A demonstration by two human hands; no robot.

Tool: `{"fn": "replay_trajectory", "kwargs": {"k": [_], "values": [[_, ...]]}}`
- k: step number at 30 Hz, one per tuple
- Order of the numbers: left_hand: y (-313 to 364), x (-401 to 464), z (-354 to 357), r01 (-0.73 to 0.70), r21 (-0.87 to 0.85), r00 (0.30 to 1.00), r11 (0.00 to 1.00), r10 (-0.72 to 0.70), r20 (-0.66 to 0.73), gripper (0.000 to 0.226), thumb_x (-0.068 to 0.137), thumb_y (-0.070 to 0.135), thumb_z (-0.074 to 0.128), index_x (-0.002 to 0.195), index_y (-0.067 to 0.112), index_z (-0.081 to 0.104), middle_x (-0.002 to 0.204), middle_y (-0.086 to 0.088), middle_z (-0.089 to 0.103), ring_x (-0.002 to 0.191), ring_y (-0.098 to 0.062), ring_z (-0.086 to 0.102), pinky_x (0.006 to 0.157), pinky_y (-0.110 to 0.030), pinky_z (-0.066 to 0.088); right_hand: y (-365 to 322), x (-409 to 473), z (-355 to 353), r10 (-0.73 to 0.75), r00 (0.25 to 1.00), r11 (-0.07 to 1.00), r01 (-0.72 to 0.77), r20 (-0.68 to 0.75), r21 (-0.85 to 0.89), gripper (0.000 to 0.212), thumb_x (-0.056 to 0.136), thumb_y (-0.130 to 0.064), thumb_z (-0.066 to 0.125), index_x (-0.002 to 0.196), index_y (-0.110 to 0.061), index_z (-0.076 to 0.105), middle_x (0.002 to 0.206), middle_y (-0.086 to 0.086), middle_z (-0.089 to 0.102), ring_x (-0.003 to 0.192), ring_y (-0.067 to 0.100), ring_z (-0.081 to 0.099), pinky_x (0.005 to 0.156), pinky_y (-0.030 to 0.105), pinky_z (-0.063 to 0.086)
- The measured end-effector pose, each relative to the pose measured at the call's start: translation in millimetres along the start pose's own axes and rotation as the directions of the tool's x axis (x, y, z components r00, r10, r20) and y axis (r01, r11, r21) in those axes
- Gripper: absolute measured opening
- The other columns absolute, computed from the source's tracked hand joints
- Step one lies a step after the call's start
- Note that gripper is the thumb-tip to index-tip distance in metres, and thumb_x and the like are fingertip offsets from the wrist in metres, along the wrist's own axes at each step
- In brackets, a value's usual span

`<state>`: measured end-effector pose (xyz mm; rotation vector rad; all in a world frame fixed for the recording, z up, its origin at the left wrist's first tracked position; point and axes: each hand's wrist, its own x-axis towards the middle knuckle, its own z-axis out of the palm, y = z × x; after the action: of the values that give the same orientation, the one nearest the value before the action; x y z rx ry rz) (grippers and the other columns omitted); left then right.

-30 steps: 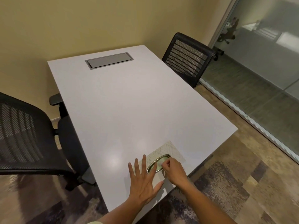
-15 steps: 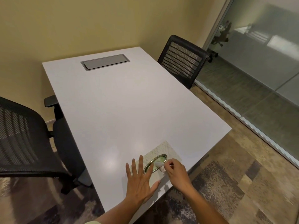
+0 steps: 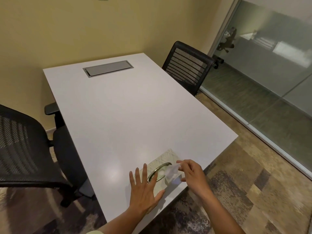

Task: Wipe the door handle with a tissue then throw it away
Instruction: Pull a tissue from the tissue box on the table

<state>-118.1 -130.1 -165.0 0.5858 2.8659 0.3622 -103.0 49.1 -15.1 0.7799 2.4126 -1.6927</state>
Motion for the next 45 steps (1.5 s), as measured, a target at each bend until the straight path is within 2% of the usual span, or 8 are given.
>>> {"fn": "replay_trajectory", "kwargs": {"k": [4,9,12,19,27,34,41,45], "values": [[0.1,-2.7,-6.0,-0.026,0.016,0.998,1.000,0.027,-0.051,0.082,0.086,0.084,0.030,0.143,0.032,0.056,0.161,-0.020,0.033,0.153,-0.040,-0.019,0.113,-0.072,0.018,-1.5,-5.0,-3.8,0.048,0.999,0.994,-0.045,-0.025,0.102,0.030,0.106,-0.023,0.042,0.097,-0.012,0.069,0.114,-0.002,0.073,0.104,0.013,0.070,0.081,0.042,0.061],[2.1,4.1,-31.3,-0.088,-0.012,0.992,0.996,0.089,0.090,0.099,0.081,0.085,-0.004,0.156,0.033,0.034,0.169,-0.011,0.012,0.155,-0.043,0.000,0.122,-0.061,-0.001,-0.8,-10.4,-9.8,0.084,0.994,0.992,-0.077,-0.063,0.102,0.030,0.105,-0.023,0.043,0.094,-0.009,0.066,0.108,0.000,0.075,0.101,0.014,0.071,0.061,0.025,0.056],[9.7,9.6,-44.8,-0.147,-0.170,0.983,0.974,0.164,0.087,0.086,0.087,0.080,0.012,0.159,0.033,0.018,0.170,0.002,0.010,0.157,-0.031,-0.005,0.123,-0.049,-0.015,-0.1,-14.6,-13.9,0.116,0.989,0.986,-0.104,-0.091,0.127,0.031,0.105,-0.021,0.043,0.091,-0.007,0.067,0.105,0.001,0.076,0.100,0.017,0.071,0.056,0.021,0.053],[45.5,12.5,-80.3,-0.179,-0.694,0.935,0.697,0.340,0.101,0.069,0.081,0.073,0.060,0.143,0.049,0.040,0.153,0.022,0.041,0.125,0.018,0.032,0.110,-0.016,0.027,0.5,-31.6,-28.8,0.185,0.967,0.965,-0.145,-0.173,0.220,0.027,0.106,-0.023,0.043,0.100,-0.013,0.068,0.104,0.003,0.073,0.093,0.017,0.072,0.060,0.028,0.055],[82.3,7.0,-103.1,-0.222,-0.821,0.931,0.526,0.365,-0.017,0.044,0.081,0.050,0.072,0.119,0.027,0.072,0.095,0.054,0.057,0.096,0.014,0.063,0.077,-0.003,0.050,1.8,-50.3,-45.2,0.263,0.923,0.933,-0.169,-0.281,0.317,0.026,0.105,-0.027,0.045,0.103,-0.014,0.068,0.105,0.014,0.071,0.094,0.033,0.069,0.062,0.031,0.055],[107.2,0.4,-109.4,-0.146,-0.872,0.919,0.467,0.390,0.055,0.012,0.085,0.048,0.063,0.078,0.044,0.072,0.079,0.024,0.072,0.078,0.003,0.067,0.069,-0.007,0.046,16.7,-71.0,-56.5,0.298,0.891,0.902,-0.147,-0.342,0.405,0.021,0.096,-0.039,0.063,0.106,-0.021,0.066,0.101,0.000,0.076,0.091,0.021,0.073,0.065,0.034,0.059],[125.2,-1.7,-105.0,0.114,-0.917,0.890,0.381,0.370,0.265,0.021,0.094,0.031,0.060,0.094,0.022,0.078,0.087,0.009,0.074,0.087,-0.011,0.069,0.076,-0.018,0.053,37.3,-96.4,-65.6,0.282,0.885,0.883,-0.087,-0.370,0.462,0.028,0.087,-0.010,0.075,0.112,-0.020,0.067,0.087,-0.008,0.079,0.076,0.005,0.075,0.056,0.017,0.054],[142.7,-6.6,-109.8,0.073,-0.887,0.870,0.456,0.405,0.280,0.022,0.097,0.036,0.063,0.096,0.020,0.079,0.088,0.006,0.076,0.085,-0.008,0.069,0.075,-0.015,0.052,44.0,-110.3,-70.7,0.274,0.887,0.852,-0.045,-0.371,0.522,0.029,0.085,-0.003,0.076,0.103,-0.025,0.069,0.090,-0.008,0.080,0.082,0.008,0.076,0.061,0.016,0.056]]}}
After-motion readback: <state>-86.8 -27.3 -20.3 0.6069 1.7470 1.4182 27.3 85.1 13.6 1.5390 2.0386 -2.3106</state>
